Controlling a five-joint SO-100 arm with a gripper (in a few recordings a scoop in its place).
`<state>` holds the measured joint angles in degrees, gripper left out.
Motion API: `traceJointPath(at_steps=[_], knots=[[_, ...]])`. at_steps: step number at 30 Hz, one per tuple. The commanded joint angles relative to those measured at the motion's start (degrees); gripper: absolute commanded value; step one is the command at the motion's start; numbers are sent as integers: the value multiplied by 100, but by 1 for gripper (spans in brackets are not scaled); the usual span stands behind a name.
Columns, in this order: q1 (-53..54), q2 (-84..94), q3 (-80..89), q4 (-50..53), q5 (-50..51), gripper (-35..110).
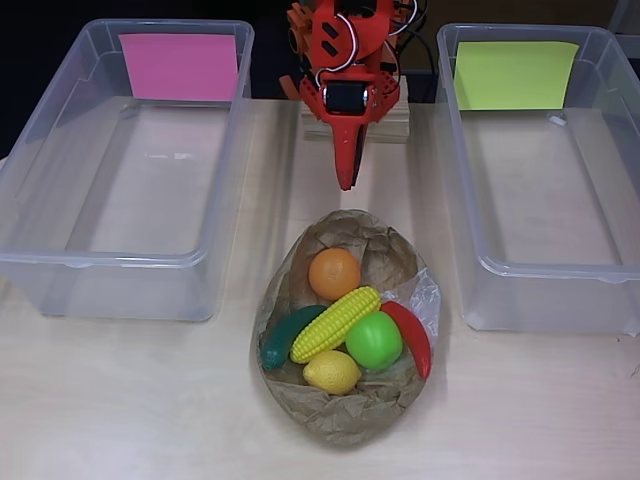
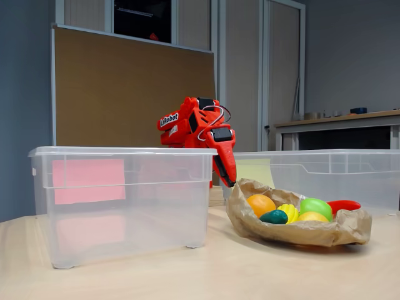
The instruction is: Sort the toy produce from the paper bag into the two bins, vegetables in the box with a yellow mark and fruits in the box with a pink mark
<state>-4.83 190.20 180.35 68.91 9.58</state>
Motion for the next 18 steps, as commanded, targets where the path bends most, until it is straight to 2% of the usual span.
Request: traceJointPath(at_steps=[1,15,18], knots=[[-105,35,-35,62,-18,3],[-272,26,-35,53,-44,3],[-510,70,-105,123,-729,3]])
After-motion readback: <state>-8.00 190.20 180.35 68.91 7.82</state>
